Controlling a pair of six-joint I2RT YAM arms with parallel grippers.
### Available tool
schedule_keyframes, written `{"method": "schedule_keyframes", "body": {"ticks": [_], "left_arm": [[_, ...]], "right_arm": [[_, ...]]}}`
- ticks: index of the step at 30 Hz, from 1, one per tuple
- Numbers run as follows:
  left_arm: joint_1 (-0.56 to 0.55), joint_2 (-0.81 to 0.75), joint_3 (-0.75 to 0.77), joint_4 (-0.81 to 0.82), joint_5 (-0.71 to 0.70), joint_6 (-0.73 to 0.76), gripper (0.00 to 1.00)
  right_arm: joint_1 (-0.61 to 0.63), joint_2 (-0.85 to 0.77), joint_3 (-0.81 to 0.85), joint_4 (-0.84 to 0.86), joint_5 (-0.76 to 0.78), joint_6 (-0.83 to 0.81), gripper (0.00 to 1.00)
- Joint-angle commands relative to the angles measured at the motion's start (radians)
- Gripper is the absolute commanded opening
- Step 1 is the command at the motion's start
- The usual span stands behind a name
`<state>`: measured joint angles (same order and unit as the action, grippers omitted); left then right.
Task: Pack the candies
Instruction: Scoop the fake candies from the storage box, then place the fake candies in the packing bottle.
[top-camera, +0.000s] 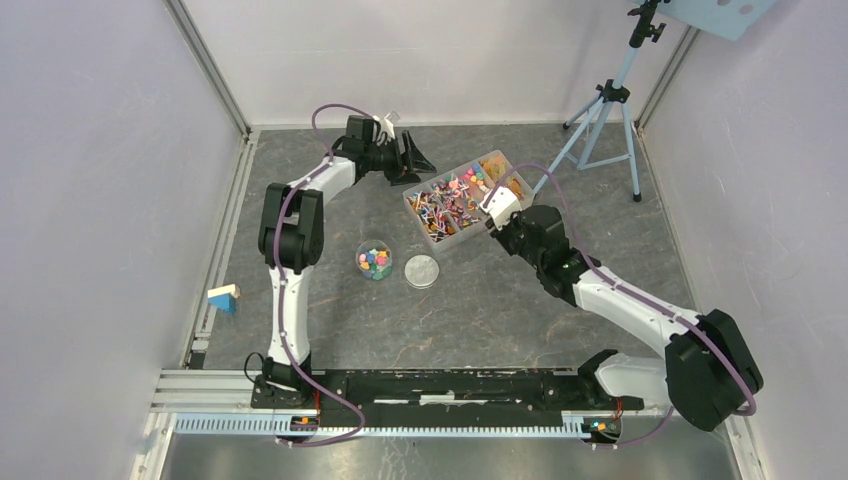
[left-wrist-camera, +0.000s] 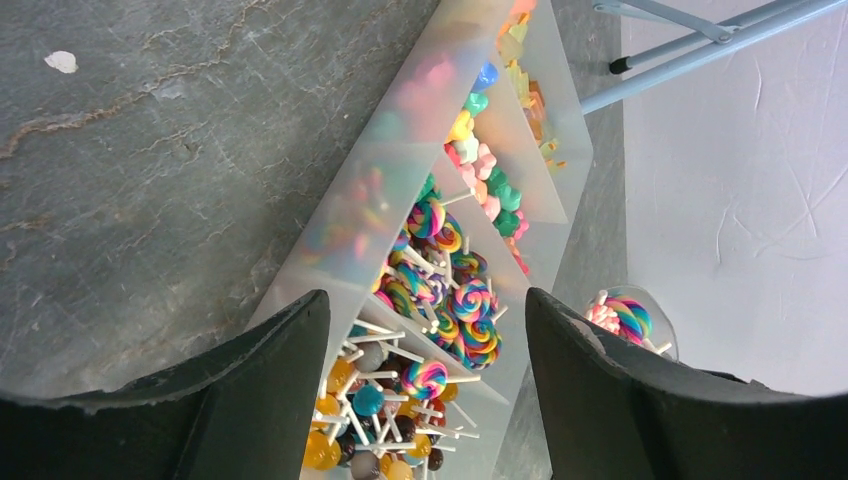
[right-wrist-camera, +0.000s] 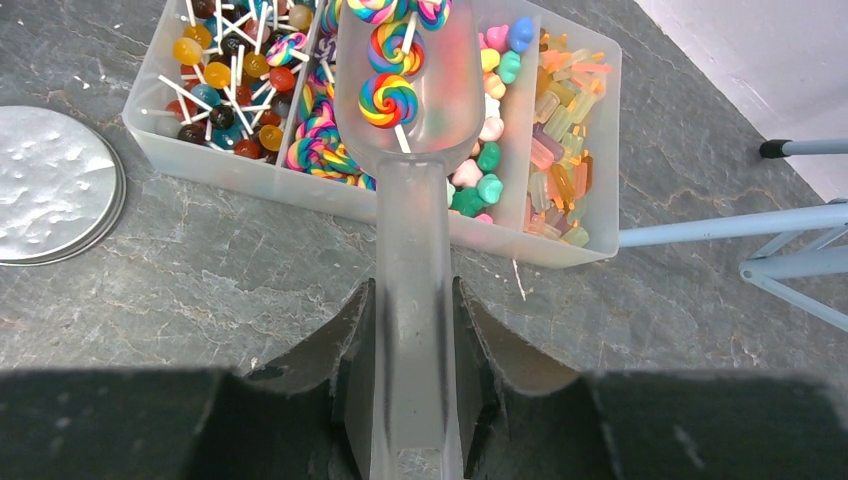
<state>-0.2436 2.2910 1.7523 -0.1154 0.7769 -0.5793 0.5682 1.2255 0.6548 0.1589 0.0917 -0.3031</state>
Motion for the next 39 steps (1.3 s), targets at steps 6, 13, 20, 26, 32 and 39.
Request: {"method": "schedule_keyframes", "body": {"ticks": [6, 13, 20, 26, 32, 39], "left_arm": [[0.015, -0.17, 0.009, -0.089, -0.062, 0.036, 1.0], [0.036, -0.282, -0.037, -0.184, -0.175, 0.051, 1.0], [0.114, -0.484, -0.115, -0.298, -0.329, -0.001, 1.0], [0.194, -0.689, -0.258, -0.407, -0.407, -0.026, 1.0], [0.21, -0.976, -0.506, -0.47, -0.604, -0.015, 1.0], [0.234, -1.279, -0.795, -0.43, -0.705, -0.027, 1.0]], "right_arm": [[-0.002, -0.104, -0.007, 0.0, -0.022, 0.013, 0.0], [-0.001, -0.143, 0.007, -0.045, -0.067, 0.027, 0.0], [0.024, -0.176, 0.03, -0.076, -0.112, 0.056, 0.0], [0.102, -0.17, 0.068, -0.108, -0.098, 0.066, 0.0], [0.182, -0.161, 0.115, -0.128, -0.064, 0.091, 0.0], [0.264, -0.125, 0.162, -0.156, -0.045, 0.096, 0.0]]}}
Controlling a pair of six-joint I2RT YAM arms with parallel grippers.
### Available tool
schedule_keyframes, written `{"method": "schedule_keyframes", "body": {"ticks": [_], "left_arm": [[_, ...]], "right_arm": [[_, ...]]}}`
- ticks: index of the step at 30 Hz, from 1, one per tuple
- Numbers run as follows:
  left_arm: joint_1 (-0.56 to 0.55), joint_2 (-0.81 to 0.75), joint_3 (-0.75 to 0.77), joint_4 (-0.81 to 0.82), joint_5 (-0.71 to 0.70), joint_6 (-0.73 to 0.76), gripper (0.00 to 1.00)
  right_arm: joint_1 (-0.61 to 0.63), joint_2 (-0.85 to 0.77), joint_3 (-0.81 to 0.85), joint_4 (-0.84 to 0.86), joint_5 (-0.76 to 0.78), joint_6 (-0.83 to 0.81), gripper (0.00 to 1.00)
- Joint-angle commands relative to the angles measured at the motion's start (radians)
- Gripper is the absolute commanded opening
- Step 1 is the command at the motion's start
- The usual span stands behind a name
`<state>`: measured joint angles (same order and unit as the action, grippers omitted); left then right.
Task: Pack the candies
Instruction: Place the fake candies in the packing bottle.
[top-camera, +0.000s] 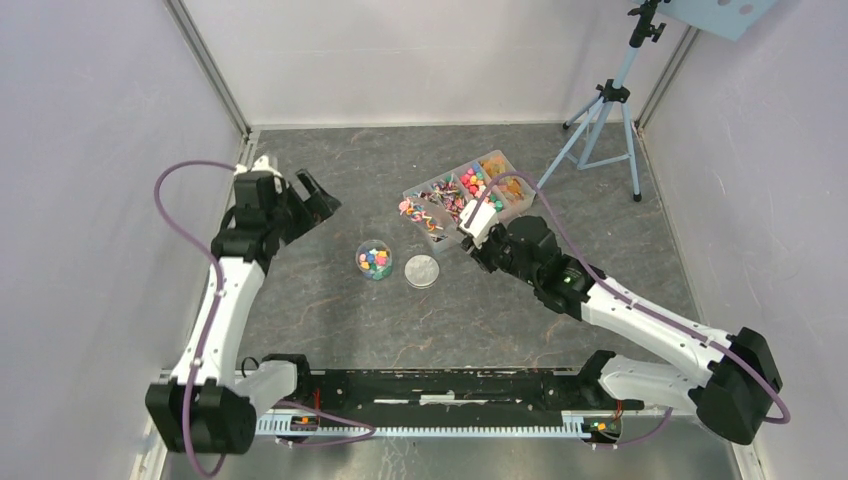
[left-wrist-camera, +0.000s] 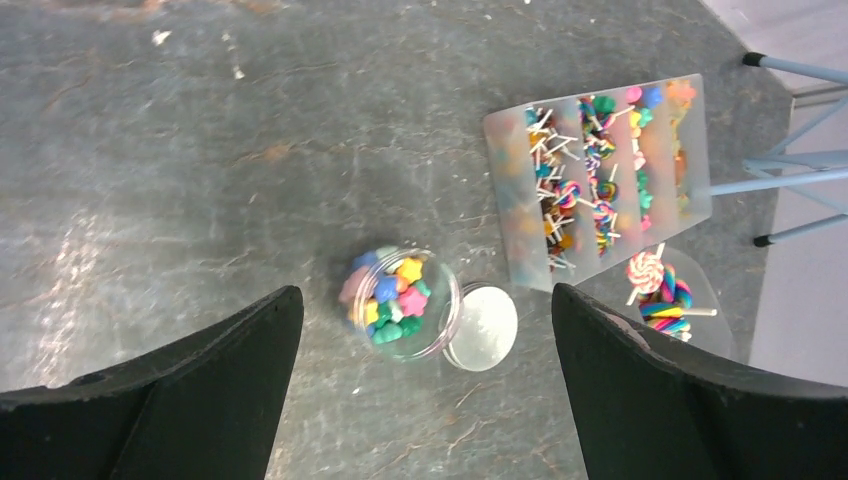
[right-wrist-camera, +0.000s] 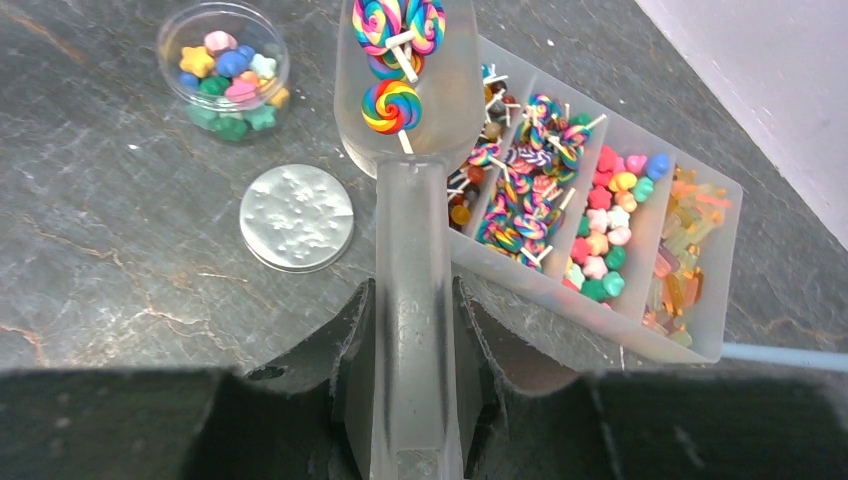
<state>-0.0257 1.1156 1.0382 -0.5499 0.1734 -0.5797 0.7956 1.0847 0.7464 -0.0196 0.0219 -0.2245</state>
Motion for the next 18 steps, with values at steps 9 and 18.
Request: {"method": "schedule_keyframes", "body": {"ticks": [9, 18], "left_arm": [[0.02, -0.22, -0.183, 0.028, -0.071, 0.155, 1.0], [0.018, -0.321, -0.249, 0.067, -0.142, 0.191, 1.0]], "right_arm": [[0.138, 0.088, 0.143, -0.056, 0.057, 0.029, 0.0], [0.214, 0.189, 0.24, -0.176, 0.101, 0.031, 0.0]]}}
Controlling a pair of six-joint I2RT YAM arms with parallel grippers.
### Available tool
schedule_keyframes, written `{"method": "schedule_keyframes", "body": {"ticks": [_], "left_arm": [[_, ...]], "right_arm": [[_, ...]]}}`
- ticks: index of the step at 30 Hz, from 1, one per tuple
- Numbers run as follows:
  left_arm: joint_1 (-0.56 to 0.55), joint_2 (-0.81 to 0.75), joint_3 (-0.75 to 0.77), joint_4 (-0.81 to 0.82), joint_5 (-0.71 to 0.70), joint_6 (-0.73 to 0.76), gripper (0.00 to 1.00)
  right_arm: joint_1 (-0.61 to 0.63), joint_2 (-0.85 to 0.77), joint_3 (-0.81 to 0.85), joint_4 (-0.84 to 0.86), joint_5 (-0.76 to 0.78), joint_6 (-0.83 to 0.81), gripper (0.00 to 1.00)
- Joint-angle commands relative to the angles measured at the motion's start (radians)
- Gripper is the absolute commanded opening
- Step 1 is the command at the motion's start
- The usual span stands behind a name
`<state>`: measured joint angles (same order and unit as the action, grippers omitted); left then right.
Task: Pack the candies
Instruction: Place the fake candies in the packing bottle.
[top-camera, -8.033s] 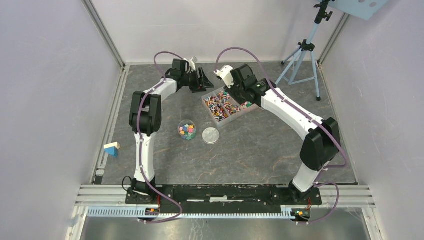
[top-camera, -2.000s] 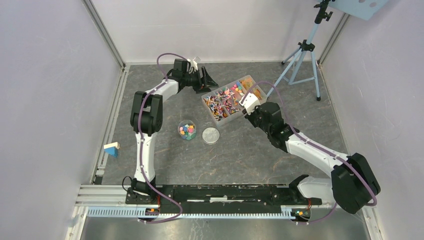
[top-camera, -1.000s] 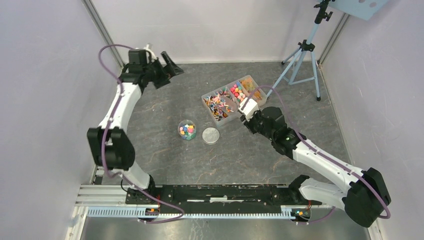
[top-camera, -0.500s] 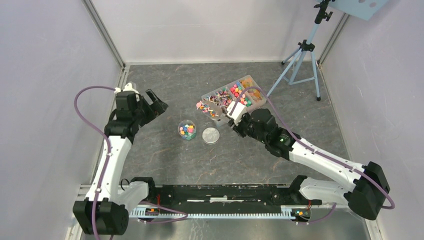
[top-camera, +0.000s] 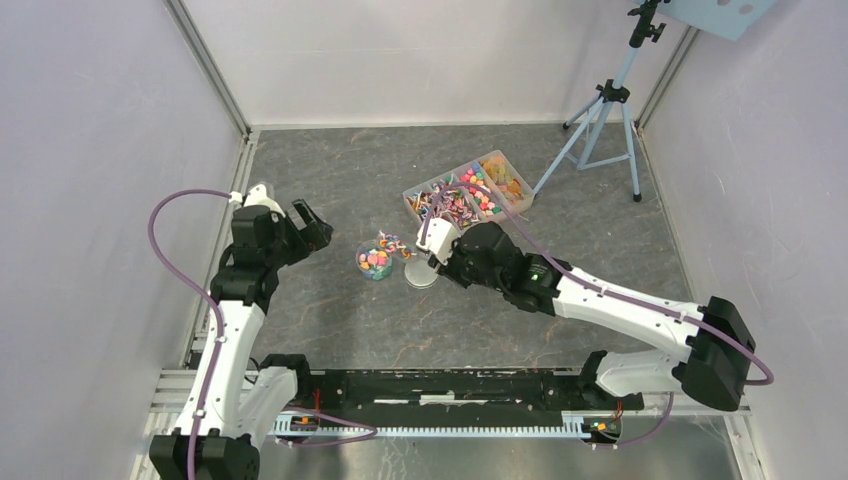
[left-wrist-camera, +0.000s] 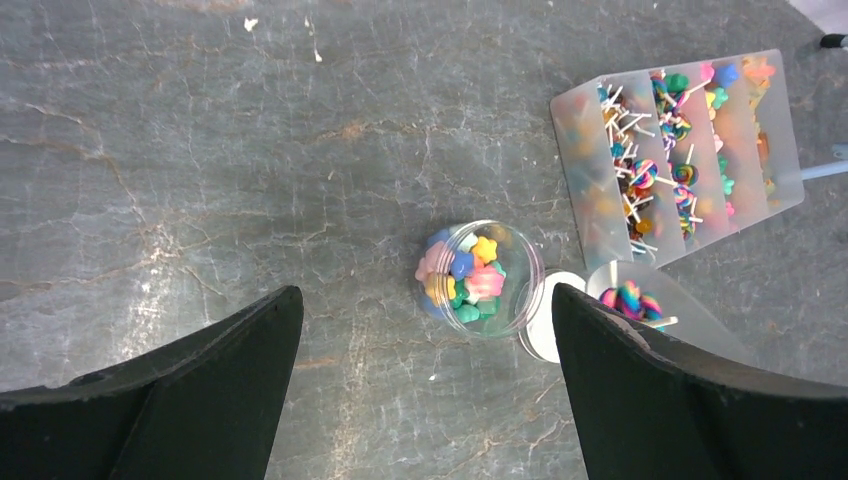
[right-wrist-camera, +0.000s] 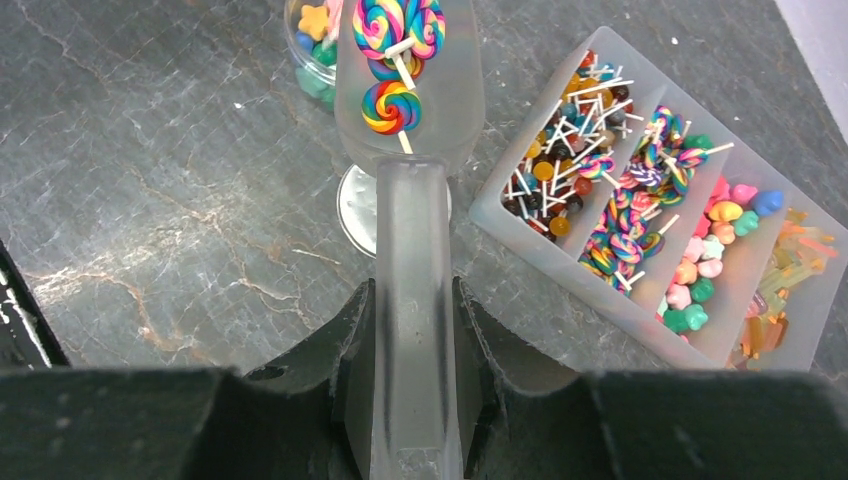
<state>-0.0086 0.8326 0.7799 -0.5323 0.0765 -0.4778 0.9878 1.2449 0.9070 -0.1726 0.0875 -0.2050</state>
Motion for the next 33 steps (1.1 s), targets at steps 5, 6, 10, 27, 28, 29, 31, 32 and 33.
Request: {"method": "schedule_keyframes", "body": {"ticks": [5, 6, 10, 27, 28, 29, 31, 32, 33], "left_arm": [[0.002, -0.038, 0.007, 0.047, -0.06, 0.085, 1.0], [0.001, -0.037, 0.009, 0.044, -0.06, 0.085, 1.0], [0.001, -0.035, 0.011, 0.036, -0.065, 0.087, 1.0], [0.001, -0.053, 0.001, 0.028, -0.074, 0.09, 1.0], [0.001, -0.054, 0.002, 0.028, -0.073, 0.09, 1.0], [0.001, -0.055, 0.001, 0.028, -0.073, 0.09, 1.0], [0.001, -0.055, 0.001, 0.026, -0.073, 0.09, 1.0], [0.001, -0.053, 0.001, 0.028, -0.073, 0.089, 1.0], [0.001, -0.053, 0.001, 0.028, -0.092, 0.086, 1.0]], "right_arm": [[0.041, 0.078, 0.133, -0.081, 0.05, 0.016, 0.0], [0.044, 0.085, 0.14, -0.086, 0.051, 0.016, 0.0], [0.052, 0.123, 0.179, -0.122, 0.057, 0.018, 0.0], [0.077, 0.329, 0.44, -0.4, 0.077, 0.024, 0.0], [0.078, 0.336, 0.457, -0.419, 0.086, 0.026, 0.0], [0.078, 0.342, 0.471, -0.434, 0.096, 0.028, 0.0], [0.079, 0.352, 0.499, -0.468, 0.111, 0.029, 0.0], [0.08, 0.356, 0.512, -0.48, 0.114, 0.029, 0.0], [0.081, 0.36, 0.522, -0.491, 0.113, 0.029, 0.0]]}}
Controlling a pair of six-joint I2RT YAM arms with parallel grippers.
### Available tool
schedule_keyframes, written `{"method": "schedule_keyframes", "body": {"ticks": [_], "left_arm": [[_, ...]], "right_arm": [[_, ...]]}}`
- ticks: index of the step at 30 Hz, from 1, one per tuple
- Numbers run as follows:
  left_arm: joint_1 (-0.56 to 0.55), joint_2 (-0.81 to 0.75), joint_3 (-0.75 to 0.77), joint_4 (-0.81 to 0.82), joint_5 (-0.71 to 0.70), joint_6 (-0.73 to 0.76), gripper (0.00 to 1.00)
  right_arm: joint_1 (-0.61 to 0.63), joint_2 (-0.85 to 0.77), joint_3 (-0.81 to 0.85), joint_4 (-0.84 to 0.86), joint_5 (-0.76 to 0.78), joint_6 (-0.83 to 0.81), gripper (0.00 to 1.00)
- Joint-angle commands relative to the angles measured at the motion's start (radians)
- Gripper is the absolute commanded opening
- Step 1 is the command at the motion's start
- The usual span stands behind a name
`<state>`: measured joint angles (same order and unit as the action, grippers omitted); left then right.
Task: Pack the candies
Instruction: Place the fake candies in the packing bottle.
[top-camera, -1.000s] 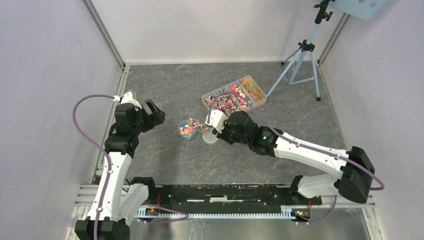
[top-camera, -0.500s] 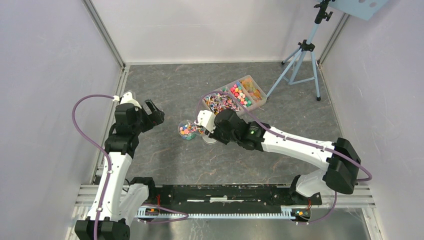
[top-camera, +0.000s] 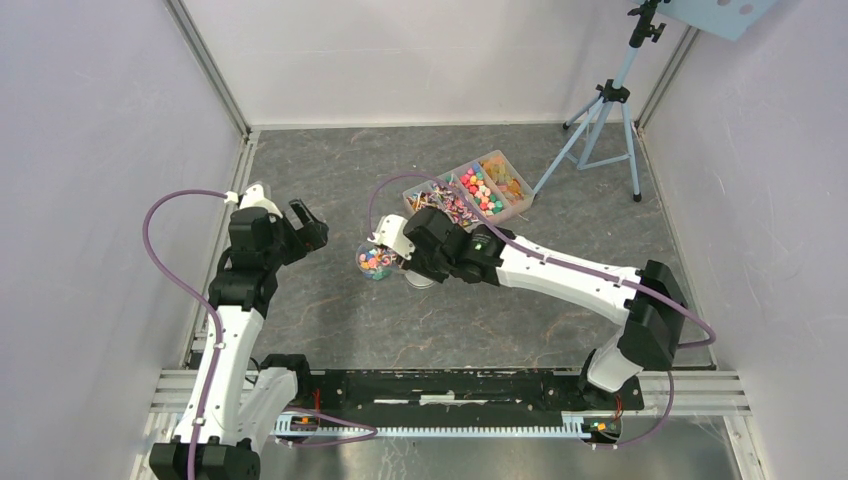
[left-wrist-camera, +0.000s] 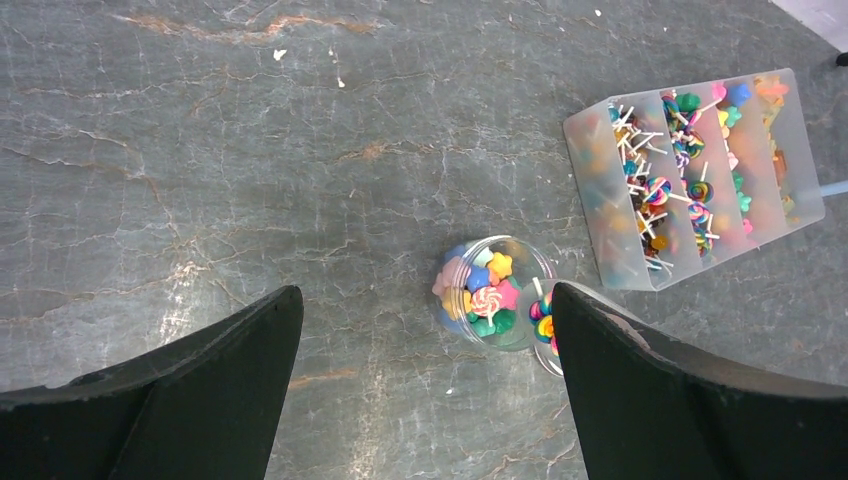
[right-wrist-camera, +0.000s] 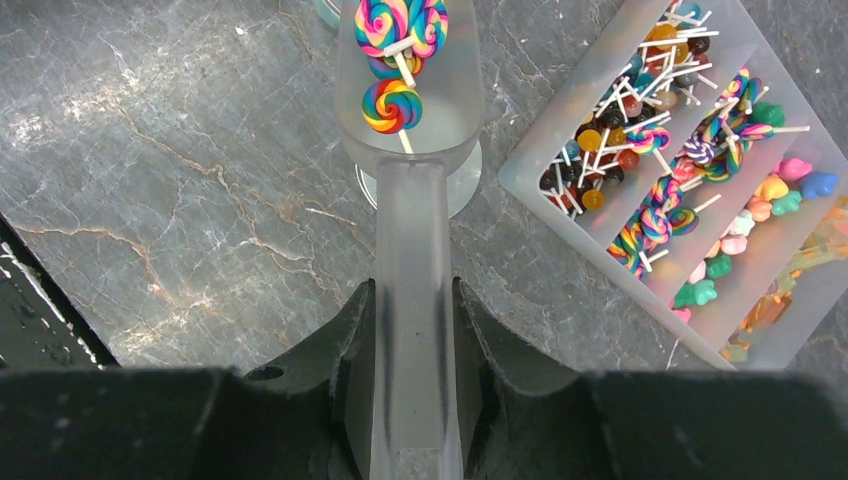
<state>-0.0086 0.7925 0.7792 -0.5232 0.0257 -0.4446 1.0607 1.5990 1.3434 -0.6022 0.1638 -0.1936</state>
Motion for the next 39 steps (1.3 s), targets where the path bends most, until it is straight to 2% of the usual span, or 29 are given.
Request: {"method": "schedule_keyframes", "body": {"ticks": [1, 23, 32, 39], "left_arm": [[0.001, -0.013, 0.002, 0.019, -0.051, 0.049, 1.0], [0.001, -0.02, -0.006, 0.017, -0.073, 0.05, 1.0], [0.001, -0.022, -0.007, 0.017, -0.073, 0.05, 1.0], [0.001, -0.018, -0.008, 0.018, -0.074, 0.049, 1.0]], "right_arm": [[0.008, 0.011, 0.098, -0.073, 0.038, 0.017, 0.0], [0.046, 0.178, 0.432, -0.324, 0.085, 0.01, 0.0], [0.055, 0.218, 0.429, -0.353, 0.1, 0.006, 0.0], [0.067, 0.268, 0.567, -0.429, 0.141, 0.003, 0.0]]}}
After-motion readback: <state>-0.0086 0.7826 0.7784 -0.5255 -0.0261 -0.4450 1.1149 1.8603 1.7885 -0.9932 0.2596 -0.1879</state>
